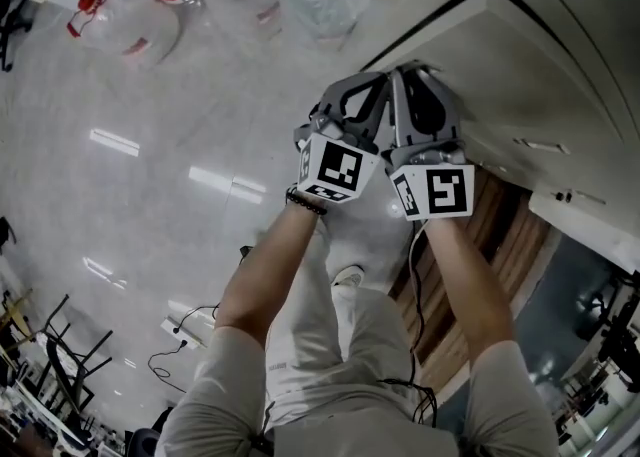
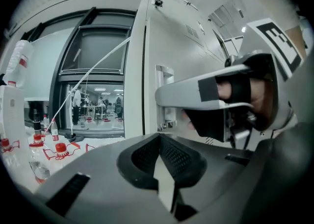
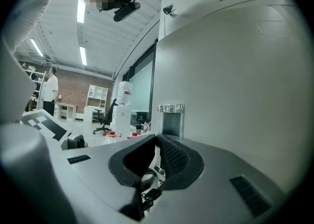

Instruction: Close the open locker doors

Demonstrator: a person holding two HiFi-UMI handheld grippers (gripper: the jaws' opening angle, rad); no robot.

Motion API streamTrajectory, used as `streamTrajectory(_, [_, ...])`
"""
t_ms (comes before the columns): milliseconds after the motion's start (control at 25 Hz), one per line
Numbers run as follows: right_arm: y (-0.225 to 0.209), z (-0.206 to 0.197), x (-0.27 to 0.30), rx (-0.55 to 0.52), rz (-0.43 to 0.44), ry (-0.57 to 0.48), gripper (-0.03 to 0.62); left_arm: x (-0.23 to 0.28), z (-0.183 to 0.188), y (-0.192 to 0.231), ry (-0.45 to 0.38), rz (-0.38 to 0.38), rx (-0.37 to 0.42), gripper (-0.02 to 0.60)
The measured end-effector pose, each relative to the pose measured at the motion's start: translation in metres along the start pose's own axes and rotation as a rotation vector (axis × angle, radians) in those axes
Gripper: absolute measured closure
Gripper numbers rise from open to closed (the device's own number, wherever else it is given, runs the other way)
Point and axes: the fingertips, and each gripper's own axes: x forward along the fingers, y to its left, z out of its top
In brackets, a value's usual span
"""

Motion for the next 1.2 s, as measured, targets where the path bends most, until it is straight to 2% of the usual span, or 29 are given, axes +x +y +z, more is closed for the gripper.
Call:
streamTrajectory(160, [-0.01,0.004,0.011,0.015,-0.062,-0.016,0.554,0.012,0.002,0.007,-0.01,0.0,-0.015,0.577])
streamTrajectory(600, [-0.02,0.002,0.022,-0.009,-0.104,0.003,0.562,0.027,0.004,0.015,-0.03,-0.048,-0.057,0.578])
streamTrajectory(840, [-0.02,-0.002,0.02,-0.026,-0.128,0.086,0.56,0.026,0.003,0.015,-0.007,-0.051,-0.039,0.578])
streamTrajectory(920, [-0.024,-0.009,0.008,0.02,-0.155,0.117,0.576,0.027,0.003,0.015,0.006,-0.052,-0.022,0.578])
streamTrajectory(1000, [-0.022,-0.008,-0.016,0.053,-0.163,0.103,0.583,0.027,0.003,0.014,0.019,-0.054,0.0,0.577])
streamTrajectory(1200, [-0.028,0.025,-0.111,0.107,-0.163,0.039,0.583,0.01,0.019,0.009,0.049,-0.012,0.062,0.577])
